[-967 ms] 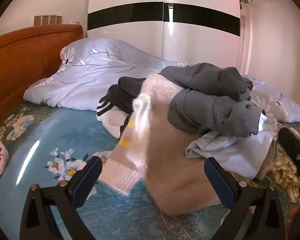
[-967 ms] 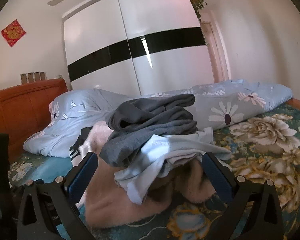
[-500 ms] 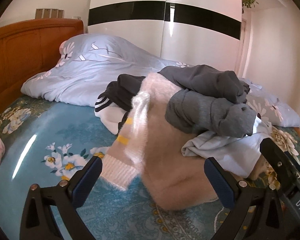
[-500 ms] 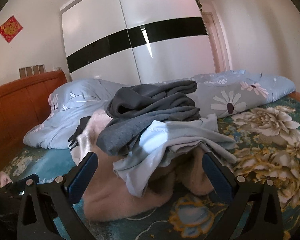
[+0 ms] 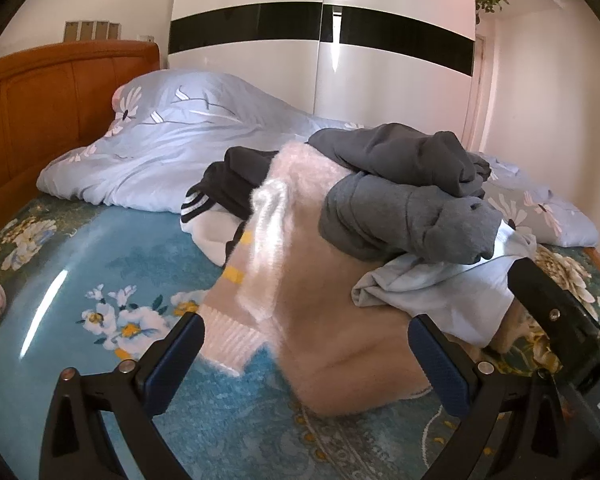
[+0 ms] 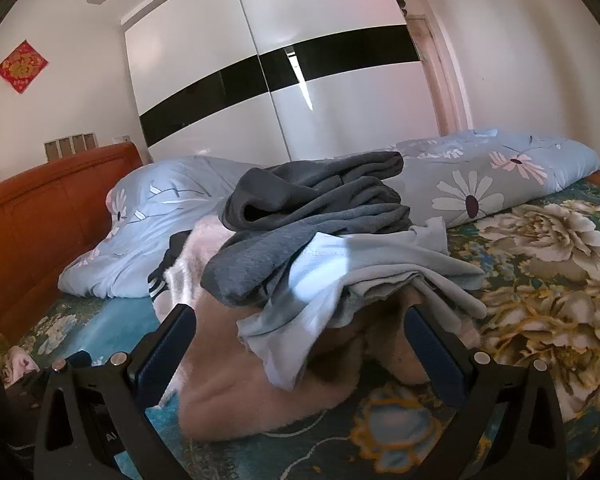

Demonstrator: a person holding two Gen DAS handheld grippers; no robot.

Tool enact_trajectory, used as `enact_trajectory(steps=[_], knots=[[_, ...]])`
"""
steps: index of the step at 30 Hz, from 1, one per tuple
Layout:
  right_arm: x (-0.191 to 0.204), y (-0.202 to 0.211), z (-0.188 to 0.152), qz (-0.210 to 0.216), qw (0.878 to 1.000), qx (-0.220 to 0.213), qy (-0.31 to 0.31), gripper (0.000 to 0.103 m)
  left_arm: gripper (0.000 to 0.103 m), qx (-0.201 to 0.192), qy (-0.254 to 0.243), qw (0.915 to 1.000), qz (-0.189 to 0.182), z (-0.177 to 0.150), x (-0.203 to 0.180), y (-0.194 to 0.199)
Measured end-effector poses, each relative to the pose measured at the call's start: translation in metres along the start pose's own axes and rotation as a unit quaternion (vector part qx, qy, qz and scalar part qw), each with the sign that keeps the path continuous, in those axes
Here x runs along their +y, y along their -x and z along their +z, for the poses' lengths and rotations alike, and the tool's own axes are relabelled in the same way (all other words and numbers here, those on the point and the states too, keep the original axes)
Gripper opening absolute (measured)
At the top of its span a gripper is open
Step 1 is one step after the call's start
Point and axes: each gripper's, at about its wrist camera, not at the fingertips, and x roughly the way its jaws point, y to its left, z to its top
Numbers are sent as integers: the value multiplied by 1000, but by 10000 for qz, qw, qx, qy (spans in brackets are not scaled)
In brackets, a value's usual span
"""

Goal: Fold clothes

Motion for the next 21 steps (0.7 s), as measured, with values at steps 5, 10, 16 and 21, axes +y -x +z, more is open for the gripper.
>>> enact_trajectory(steps=[5, 10, 16, 21], knots=[[-2, 2, 0, 101, 9999, -72, -86, 103, 103, 53, 160, 9999, 37, -2, 4, 0], [-2, -1, 0, 171, 9998, 37, -104, 103, 103, 43, 241, 9997, 67, -5, 7, 1], [1, 2, -1, 45, 9999, -91, 27, 103, 103, -30, 245, 9997, 15, -6, 10, 4], [1, 1, -2, 25, 10000, -73, 62, 103, 103, -52, 96, 9997, 206, -5, 8, 1]])
